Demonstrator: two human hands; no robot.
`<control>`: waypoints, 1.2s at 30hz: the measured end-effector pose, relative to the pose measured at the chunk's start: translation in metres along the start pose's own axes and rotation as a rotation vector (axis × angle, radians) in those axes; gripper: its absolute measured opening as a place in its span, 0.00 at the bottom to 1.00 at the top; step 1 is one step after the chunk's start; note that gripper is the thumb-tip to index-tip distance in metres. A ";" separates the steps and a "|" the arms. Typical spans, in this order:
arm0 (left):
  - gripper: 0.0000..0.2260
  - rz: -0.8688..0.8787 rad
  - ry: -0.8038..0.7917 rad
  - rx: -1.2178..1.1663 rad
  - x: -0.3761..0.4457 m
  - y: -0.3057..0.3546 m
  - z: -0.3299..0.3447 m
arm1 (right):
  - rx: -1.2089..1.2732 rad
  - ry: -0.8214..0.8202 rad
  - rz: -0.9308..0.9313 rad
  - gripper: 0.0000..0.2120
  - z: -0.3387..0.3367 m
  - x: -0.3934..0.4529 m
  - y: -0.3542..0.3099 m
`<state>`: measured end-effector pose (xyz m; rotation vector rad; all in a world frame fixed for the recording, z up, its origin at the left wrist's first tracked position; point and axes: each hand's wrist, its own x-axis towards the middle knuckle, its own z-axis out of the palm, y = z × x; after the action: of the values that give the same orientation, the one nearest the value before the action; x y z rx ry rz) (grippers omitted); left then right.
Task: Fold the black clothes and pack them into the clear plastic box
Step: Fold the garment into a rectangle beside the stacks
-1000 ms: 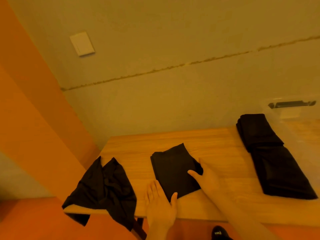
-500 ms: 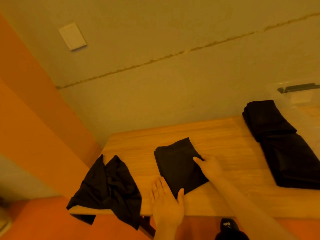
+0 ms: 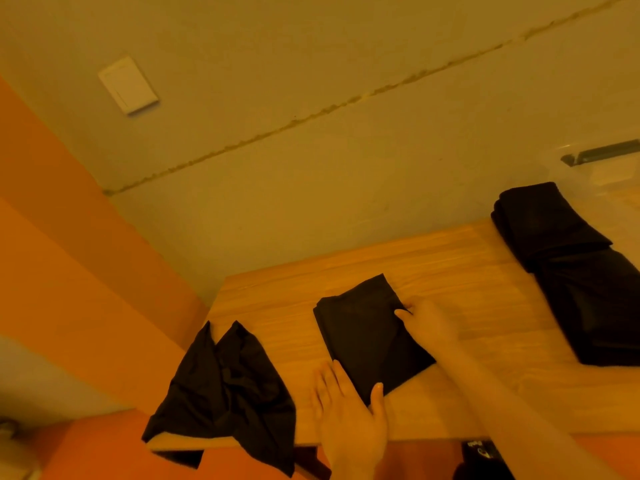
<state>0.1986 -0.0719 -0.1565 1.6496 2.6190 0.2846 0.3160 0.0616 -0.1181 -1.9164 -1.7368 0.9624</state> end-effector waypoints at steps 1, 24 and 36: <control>0.36 0.003 -0.030 0.017 -0.001 0.000 -0.002 | 0.000 0.047 -0.001 0.17 0.001 0.000 0.000; 0.27 0.102 -0.194 -0.071 0.087 0.013 -0.037 | -0.454 0.031 -0.424 0.30 0.009 -0.017 -0.004; 0.30 -0.036 -0.152 -0.156 0.093 0.002 -0.015 | 0.268 -0.145 -0.122 0.16 -0.041 0.013 0.027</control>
<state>0.1582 0.0108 -0.1351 1.5098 2.4455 0.3378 0.3641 0.0767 -0.1118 -1.5893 -1.6822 1.2442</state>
